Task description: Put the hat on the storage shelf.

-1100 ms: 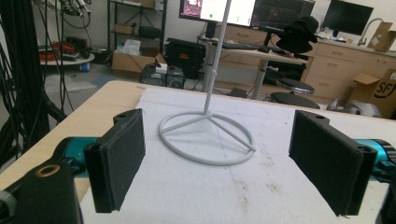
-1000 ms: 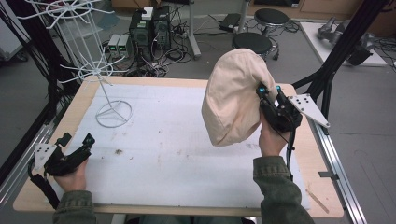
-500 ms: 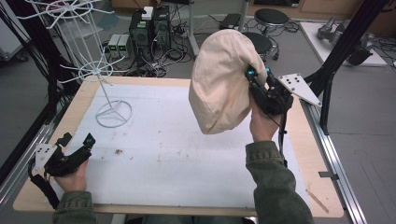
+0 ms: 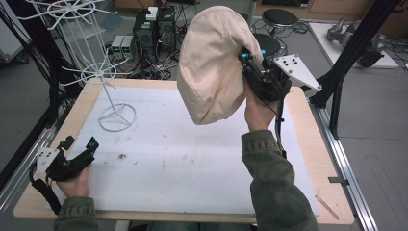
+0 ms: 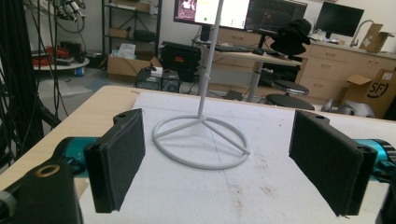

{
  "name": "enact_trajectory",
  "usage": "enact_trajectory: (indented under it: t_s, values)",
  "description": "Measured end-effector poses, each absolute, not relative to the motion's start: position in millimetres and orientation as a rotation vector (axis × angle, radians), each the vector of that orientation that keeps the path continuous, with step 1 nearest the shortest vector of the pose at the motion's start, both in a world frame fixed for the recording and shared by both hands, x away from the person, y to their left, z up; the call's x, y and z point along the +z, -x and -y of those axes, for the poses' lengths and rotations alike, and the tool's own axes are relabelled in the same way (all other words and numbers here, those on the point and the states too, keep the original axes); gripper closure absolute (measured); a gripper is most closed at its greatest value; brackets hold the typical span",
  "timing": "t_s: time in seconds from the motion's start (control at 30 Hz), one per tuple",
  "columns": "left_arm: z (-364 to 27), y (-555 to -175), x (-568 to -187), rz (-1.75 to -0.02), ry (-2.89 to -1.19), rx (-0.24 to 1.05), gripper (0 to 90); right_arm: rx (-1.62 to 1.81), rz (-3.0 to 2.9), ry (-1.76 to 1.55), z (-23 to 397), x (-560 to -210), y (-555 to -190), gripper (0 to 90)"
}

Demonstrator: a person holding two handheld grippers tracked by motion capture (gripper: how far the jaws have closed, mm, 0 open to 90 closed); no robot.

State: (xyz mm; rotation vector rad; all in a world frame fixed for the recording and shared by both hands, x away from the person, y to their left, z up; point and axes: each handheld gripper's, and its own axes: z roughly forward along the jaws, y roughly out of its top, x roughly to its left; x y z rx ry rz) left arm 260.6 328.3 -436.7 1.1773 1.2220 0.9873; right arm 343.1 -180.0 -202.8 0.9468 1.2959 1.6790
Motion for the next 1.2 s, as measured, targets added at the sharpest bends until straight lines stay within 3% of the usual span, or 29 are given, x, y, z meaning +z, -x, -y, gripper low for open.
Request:
enact_trajectory:
  t_s: [0.57,1.2]
  values:
    - [-325.1,-260.7,-435.0,-1.197,-1.204,1.028,18.7,1.723,-1.300,-0.897,147.0,-167.9,-359.9,69.1]
    - [-327.2,-261.2,-435.7,-1.201,-1.192,1.028,18.7,1.782,-1.389,-0.855,80.9,-160.7,-392.5,69.0]
